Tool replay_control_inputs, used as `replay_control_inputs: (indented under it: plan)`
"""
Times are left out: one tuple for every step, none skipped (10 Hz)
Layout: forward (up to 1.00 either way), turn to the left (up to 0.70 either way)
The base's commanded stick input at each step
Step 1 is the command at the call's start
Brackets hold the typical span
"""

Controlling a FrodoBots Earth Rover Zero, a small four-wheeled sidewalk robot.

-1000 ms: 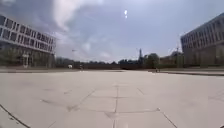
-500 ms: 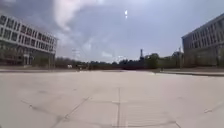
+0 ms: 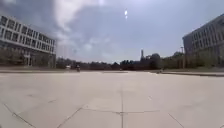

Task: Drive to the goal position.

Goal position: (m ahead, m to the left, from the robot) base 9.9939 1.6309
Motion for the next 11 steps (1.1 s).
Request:
replay_control_inputs:
  plan:
    - [0.70,0.00]
    - [0.70,0.00]
    - [0.70,0.00]
    - [0.70,0.00]
    - [0.70,0.00]
    - [0.70,0.00]
    - [0.70,0.00]
    - [0.70,0.00]
    - [0.70,0.00]
    - [0.70,0.00]
    - [0.70,0.00]
